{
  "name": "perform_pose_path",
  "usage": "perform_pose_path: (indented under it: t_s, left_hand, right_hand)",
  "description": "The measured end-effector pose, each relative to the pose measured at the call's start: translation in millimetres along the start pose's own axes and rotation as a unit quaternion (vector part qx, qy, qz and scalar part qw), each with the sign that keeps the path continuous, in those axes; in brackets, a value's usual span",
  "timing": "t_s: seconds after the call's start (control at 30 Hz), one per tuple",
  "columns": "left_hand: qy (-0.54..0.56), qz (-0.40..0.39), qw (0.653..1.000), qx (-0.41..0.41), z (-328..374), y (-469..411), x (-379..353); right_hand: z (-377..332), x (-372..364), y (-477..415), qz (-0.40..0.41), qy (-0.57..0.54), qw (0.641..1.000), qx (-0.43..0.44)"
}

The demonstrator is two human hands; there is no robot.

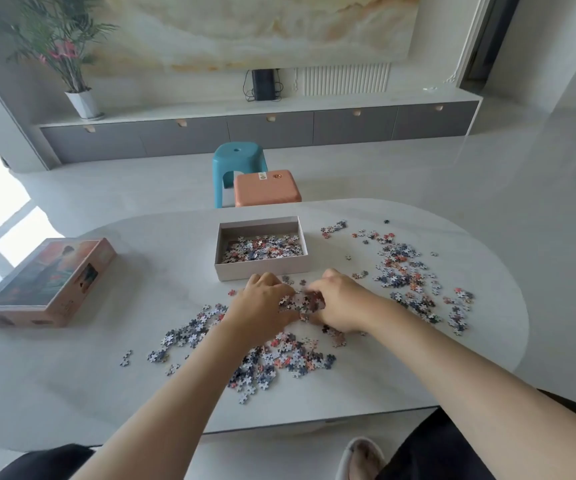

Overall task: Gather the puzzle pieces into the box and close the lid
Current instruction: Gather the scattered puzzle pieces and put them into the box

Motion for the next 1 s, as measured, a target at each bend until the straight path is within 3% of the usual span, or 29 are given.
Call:
perform_pose_path:
  t_s: [0.1,0.17,0.3,0.63,1.0]
  left_hand:
    - [0.014,0.024,1.000,-0.012,-4.9,0.5,11.4]
    - [-0.037,0.025,0.999,-0.003,-13.8,4.4,17.3]
    - [-0.095,-0.049,0.994,0.033,-35.9,14.3,5.7]
    - [0.058,0.035,0.997,0.029,-41.8,6.0,17.4]
    - [0.202,0.086,0.973,0.074,-66.4,-18.3,61.7]
  right_hand:
    - [-3.3,3.0,-4.8,0.019,-0.003,1.000,0.007]
    - [-2.2,5.2,-6.6,0.014,0.003,1.000,0.001]
    - [-7.6,-1.3,-7.5,-0.022,0.046,0.999,-0.013]
    - [-37.3,9.5,-16.7,0.053,-0.038,0.998,0.016]
    - [-59.3,53.7,-39.4,0.099,-0.129,0.986,0.040]
Point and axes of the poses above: each hand's wrist, its own y-axis away from the middle knuckle, its own x-axis out of the back of the hand, z = x × y, the point moved 10 cm from there along -y, towards the middle knuckle, and after that the axes turned 2 degrees about y, right-handed, at the moved point
